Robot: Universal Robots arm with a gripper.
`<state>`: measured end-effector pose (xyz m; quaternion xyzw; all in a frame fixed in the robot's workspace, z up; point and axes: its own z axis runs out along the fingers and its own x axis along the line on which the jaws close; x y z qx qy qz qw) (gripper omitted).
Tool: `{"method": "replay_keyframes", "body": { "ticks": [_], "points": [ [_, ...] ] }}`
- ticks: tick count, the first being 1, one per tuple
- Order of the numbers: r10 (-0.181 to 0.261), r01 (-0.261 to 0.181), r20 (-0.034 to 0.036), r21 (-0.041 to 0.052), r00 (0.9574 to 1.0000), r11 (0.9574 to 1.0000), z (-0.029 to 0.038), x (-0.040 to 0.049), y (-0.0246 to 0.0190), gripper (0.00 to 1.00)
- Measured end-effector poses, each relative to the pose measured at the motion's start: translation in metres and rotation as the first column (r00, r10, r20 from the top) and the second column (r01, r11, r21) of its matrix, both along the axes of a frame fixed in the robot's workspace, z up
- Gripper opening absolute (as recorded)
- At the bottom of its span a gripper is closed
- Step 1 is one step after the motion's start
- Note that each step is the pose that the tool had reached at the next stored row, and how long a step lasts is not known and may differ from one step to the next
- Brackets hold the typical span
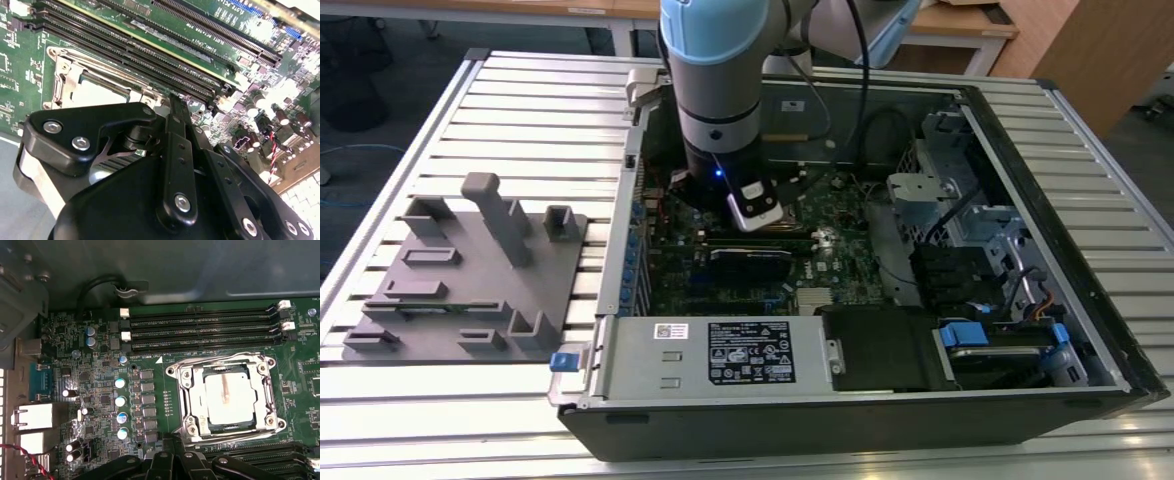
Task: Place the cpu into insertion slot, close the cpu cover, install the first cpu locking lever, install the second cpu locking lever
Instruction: 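Install the second cpu locking lever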
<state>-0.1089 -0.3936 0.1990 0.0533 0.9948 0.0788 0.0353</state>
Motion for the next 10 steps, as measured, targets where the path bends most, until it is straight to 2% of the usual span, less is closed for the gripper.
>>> {"method": "replay_keyframes", "body": {
  "ticks": [2, 5, 10],
  "points": [
    [0.0, 0.0, 0.0002, -0.005, 1.0, 1.0, 0.0, -0.0001, 0.0002, 0.1],
    [-0.004, 0.004, 0.0001, -0.0202, 1.0, 0.9998, 0.0, 0.0, 0.0015, 0.1],
    [-0.006, 0.006, 0.0001, -0.0217, 1.0, 0.9997, -0.0001, -0.0001, 0.0084, 0.1]
  ]
}}
